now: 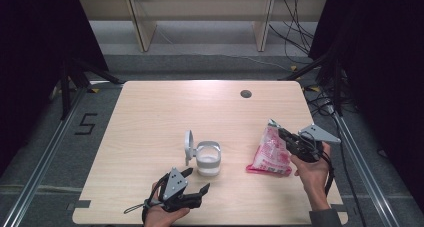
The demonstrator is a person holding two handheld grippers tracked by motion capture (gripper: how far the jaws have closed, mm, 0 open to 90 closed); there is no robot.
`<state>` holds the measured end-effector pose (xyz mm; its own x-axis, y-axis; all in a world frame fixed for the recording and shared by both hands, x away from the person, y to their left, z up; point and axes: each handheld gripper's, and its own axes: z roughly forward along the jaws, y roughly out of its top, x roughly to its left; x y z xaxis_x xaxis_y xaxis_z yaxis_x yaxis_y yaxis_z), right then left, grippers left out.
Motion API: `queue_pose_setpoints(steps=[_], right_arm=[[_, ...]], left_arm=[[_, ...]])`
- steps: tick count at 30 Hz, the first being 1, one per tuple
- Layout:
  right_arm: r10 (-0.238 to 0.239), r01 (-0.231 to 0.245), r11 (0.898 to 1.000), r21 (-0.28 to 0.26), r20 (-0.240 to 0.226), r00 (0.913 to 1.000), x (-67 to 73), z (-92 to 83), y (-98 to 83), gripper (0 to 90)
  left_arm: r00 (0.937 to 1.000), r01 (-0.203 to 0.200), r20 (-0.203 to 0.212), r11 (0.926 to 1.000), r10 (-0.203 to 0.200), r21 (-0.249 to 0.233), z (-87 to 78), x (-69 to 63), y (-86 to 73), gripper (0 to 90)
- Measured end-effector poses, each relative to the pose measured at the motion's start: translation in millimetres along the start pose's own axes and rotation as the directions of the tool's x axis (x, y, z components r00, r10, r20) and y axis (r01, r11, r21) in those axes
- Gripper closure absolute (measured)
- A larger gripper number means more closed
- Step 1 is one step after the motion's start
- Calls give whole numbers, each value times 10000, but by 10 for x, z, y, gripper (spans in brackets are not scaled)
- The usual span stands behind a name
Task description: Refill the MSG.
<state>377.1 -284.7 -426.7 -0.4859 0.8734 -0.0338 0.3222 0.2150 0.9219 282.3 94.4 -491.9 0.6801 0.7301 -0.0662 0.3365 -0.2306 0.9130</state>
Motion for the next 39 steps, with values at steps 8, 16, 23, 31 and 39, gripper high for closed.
queue_pose_setpoints(steps=[8,16,23,31,39], right_arm=[[286,-287,9995,123,74,9996,-31,43,-17,876],[-1,-2,9999,160,217,9998,-65,68,-40,866],[414,-419,9988,233,216,9989,-70,66,-76,856],[606,-617,9974,376,275,9978,-92,54,-91,848],[836,-849,9953,461,295,9961,-57,55,-94,858]], left_arm=[[9998,33,-200,10000,-32,21,-30,42,-2,257],[9989,245,-399,9997,-247,-57,-73,140,-22,260],[9979,314,-569,9995,-316,-47,-103,207,-36,262],[9980,379,-506,9992,-383,-94,-107,222,-45,263],[9975,376,-601,9993,-376,-13,-116,258,-59,265]])
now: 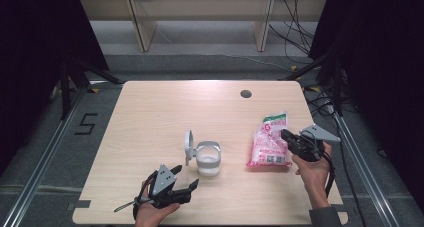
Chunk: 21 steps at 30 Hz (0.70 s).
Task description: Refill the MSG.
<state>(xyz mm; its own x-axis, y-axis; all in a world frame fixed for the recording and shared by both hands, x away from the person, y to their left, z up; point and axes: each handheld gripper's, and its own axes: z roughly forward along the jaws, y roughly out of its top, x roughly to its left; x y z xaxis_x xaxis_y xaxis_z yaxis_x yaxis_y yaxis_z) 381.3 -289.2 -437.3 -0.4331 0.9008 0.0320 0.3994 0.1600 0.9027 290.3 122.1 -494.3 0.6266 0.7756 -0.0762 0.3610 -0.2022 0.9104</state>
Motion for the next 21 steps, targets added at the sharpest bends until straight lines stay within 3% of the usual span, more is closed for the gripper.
queue_pose_setpoints(steps=[1,3,5,12,13,16,18,21], right_arm=[[-321,321,9995,-15,10,9995,-22,2,3,860],[-17,16,9999,151,10,10000,-2,-14,2,861],[-194,194,9997,-115,64,9998,-15,5,-10,861],[-227,226,9997,-60,-144,9996,7,-10,-2,836],[-98,97,9999,-32,-154,9998,33,-19,-3,825],[-456,455,9989,-80,-236,9987,50,-19,2,790],[-59,59,10000,6,-361,9993,108,-29,0,734],[-99,99,9999,20,-375,9992,161,-33,-9,664]], left_arm=[[10000,-3,19,10000,3,5,0,4,0,265],[10000,-9,-4,10000,9,14,-6,9,1,266],[10000,3,-37,10000,-3,10,-11,18,1,266],[10000,15,-77,10000,-15,24,-26,57,-9,271],[9999,58,-141,10000,-58,-9,-30,60,-10,272],[9997,31,-223,10000,-32,-36,-61,75,0,278],[9996,90,-249,9999,-93,-142,-70,83,6,286],[9996,30,-294,9999,-35,-166,-99,101,13,322]])
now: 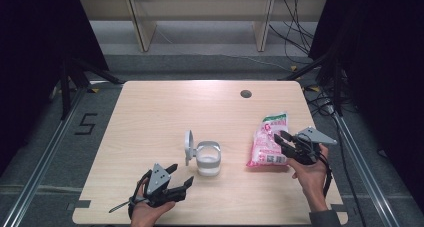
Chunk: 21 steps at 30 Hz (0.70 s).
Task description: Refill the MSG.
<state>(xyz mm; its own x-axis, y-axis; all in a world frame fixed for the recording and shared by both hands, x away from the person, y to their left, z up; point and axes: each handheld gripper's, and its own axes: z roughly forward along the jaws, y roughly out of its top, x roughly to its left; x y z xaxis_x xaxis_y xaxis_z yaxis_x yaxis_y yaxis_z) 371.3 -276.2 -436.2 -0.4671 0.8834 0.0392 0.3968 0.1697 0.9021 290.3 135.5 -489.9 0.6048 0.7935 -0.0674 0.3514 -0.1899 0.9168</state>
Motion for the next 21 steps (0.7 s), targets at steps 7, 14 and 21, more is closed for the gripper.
queue_pose_setpoints(steps=[7,14,21], right_arm=[[217,-213,9997,114,-354,9991,154,-12,-40,527],[-209,217,9997,119,-673,9975,272,24,-81,476],[-462,492,9984,292,-950,9944,385,30,-119,444]], left_arm=[[9992,-392,12,9984,393,-412,-36,31,12,520],[9963,-764,-431,9954,740,-572,-67,121,26,747],[9950,-835,-618,9935,788,-774,-67,208,55,825]])
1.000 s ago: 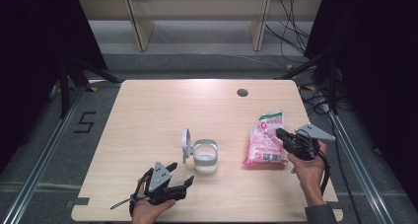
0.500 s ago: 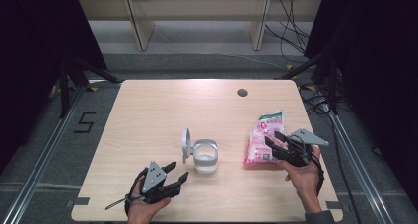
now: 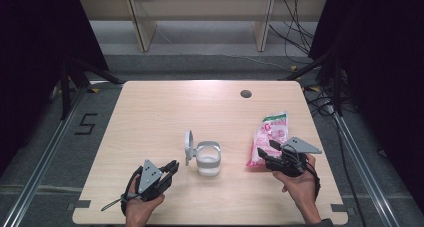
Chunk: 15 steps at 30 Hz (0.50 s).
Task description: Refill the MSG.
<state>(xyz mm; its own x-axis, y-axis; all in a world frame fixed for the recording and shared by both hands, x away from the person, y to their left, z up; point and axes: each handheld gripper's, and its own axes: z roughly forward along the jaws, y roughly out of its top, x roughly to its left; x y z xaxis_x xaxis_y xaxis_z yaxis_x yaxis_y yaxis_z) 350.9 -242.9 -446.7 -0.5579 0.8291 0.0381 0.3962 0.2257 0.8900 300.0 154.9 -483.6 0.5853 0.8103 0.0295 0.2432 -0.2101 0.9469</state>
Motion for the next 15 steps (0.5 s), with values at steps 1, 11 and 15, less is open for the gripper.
queue_pose_setpoints(steps=[1,11,15], right_arm=[[-56,56,10000,-25,-35,10000,5,5,-3,436],[-141,147,9994,309,-208,9997,77,37,-63,416],[150,-137,9994,326,-392,9991,127,48,-85,415]], left_arm=[[10000,52,-30,10000,-52,71,-6,-4,9,831],[9995,-61,-304,9997,54,-231,-2,16,152,889],[9992,-223,-334,9996,216,-196,4,38,189,889]])
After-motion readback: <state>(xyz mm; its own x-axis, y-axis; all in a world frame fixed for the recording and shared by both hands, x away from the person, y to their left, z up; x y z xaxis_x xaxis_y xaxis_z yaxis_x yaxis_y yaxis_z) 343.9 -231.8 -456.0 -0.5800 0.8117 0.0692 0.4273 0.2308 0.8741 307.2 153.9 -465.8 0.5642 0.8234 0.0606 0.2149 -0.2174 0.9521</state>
